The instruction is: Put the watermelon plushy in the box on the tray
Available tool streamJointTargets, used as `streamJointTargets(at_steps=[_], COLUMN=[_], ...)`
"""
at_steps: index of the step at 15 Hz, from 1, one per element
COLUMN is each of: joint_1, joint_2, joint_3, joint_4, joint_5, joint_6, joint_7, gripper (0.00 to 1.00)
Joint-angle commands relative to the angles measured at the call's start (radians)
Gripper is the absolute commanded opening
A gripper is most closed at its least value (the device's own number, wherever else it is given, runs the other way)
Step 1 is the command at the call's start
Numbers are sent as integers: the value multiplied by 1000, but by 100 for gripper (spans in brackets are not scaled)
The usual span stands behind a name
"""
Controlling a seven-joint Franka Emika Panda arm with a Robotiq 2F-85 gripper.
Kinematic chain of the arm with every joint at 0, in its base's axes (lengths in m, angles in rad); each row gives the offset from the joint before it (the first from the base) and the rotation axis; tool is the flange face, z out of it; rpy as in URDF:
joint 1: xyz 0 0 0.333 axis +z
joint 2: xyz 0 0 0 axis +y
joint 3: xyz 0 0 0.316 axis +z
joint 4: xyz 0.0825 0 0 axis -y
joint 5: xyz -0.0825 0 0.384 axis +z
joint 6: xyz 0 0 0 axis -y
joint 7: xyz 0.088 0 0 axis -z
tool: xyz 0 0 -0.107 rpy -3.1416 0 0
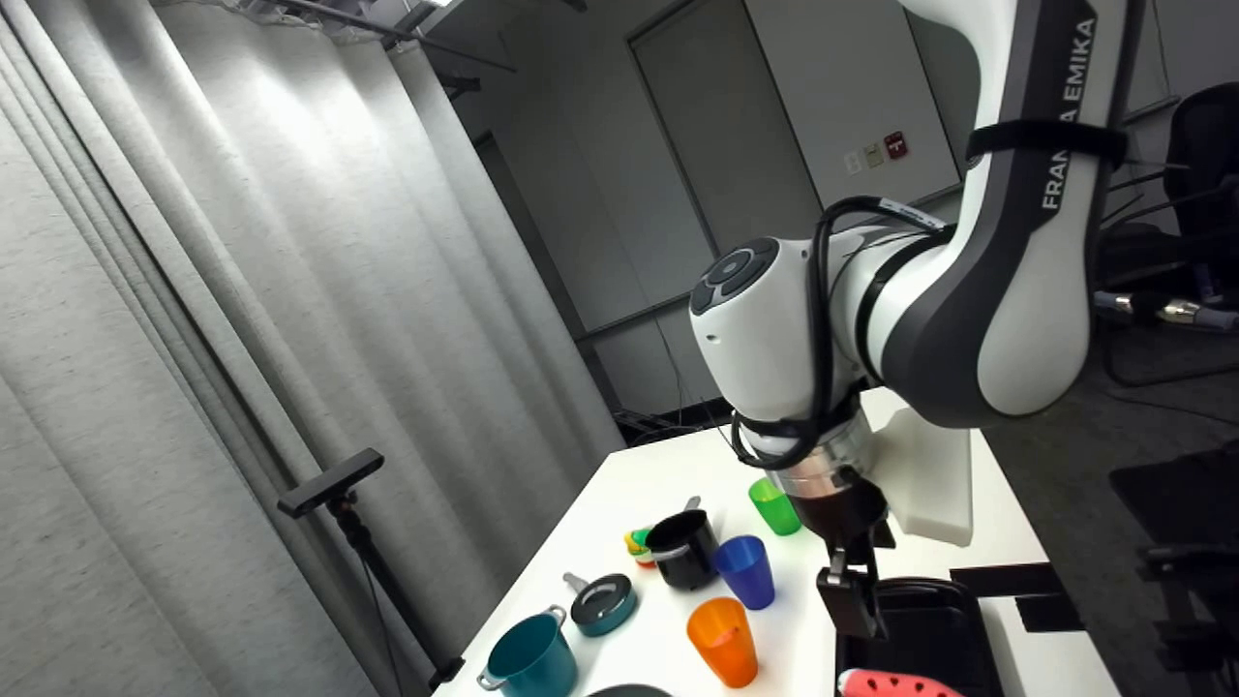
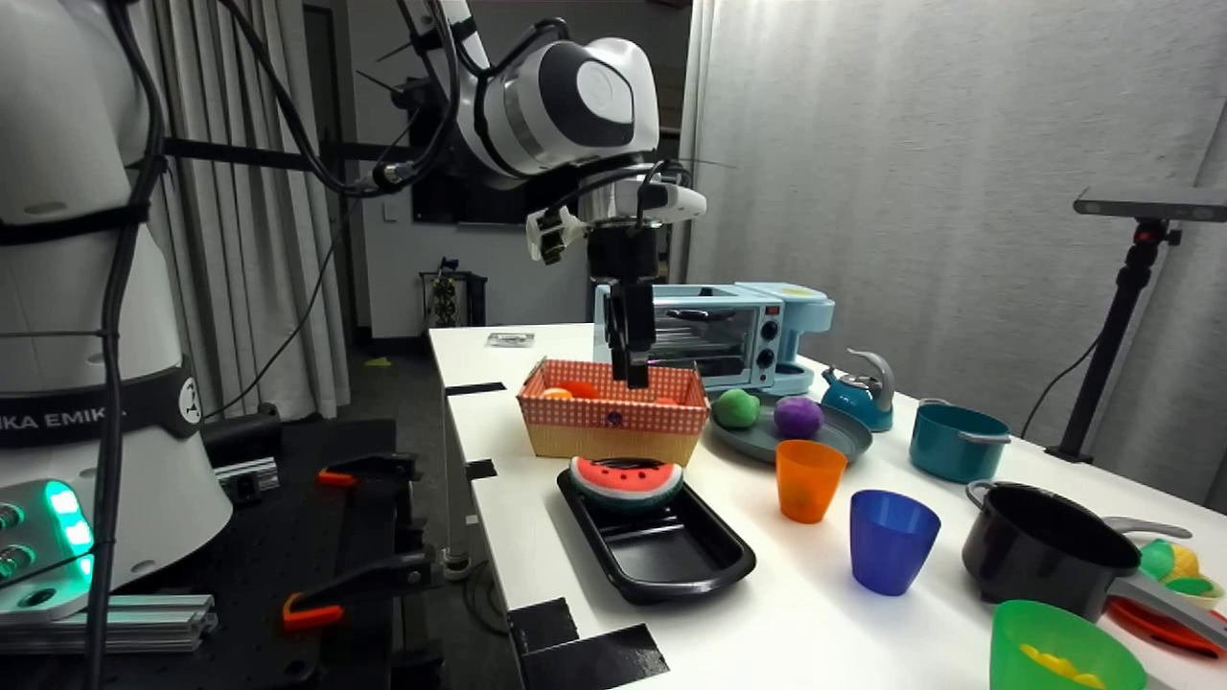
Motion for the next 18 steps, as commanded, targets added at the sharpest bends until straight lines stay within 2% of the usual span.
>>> streamJointTargets(at_steps=[1,8,18], joint_1=[-5,5,35], joint_2=[-33,-48,-92], joint_3=[5,21,95], joint_4=[-22,-19,-9], joint_5=[-26,-15,17], joint_6=[-10,-16,-27], joint_7=[22,15,-24], gripper=[100,100,100])
